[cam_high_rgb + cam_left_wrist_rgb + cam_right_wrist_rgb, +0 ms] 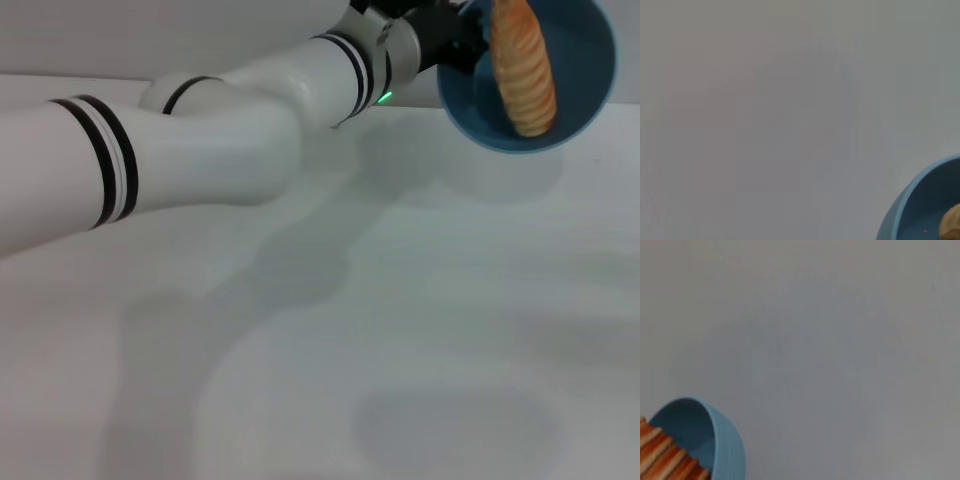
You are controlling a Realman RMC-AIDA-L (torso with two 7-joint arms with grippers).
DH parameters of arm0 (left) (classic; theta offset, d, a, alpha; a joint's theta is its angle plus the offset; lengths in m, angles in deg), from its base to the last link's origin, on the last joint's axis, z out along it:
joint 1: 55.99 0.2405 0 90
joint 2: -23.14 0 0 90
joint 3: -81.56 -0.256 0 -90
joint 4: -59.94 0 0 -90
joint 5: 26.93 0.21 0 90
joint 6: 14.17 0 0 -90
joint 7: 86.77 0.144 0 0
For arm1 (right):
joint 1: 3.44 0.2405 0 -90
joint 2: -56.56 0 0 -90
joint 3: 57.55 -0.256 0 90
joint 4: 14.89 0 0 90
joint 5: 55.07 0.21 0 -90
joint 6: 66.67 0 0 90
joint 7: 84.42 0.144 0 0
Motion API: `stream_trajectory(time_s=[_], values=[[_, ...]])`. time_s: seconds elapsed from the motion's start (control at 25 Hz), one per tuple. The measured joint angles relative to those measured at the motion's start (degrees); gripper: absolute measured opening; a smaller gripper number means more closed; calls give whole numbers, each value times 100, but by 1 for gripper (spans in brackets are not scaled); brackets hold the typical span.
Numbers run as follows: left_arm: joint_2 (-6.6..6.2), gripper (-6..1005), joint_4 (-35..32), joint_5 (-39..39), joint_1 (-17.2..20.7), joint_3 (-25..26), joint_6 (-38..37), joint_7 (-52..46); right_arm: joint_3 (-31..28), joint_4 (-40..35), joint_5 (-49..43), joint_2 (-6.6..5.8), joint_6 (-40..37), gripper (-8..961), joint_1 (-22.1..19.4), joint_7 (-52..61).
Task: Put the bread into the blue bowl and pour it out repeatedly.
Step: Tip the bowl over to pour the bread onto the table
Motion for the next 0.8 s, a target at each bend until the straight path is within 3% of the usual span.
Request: stream_trajectory(time_s=[0.2,0.28,0.32,0.48,0.8], values=[[0,0,2,10,32,-241,242,4,-2,86,-20,0,-32,544,-4,-114],[-1,0,8,31,41,-452,431,26,-6,112,-20,2,-36,551,-5,-116],[0,0,35,36,46,-799,711,54,-11,140,-1,7,-35,555,-2,-117],[0,0,56,41,55,-1106,1028,65,-73,201,30,17,-103,565,14,-92],[0,0,24,59,94,-1291,1252,458,-155,494,170,31,-296,558,111,-118]])
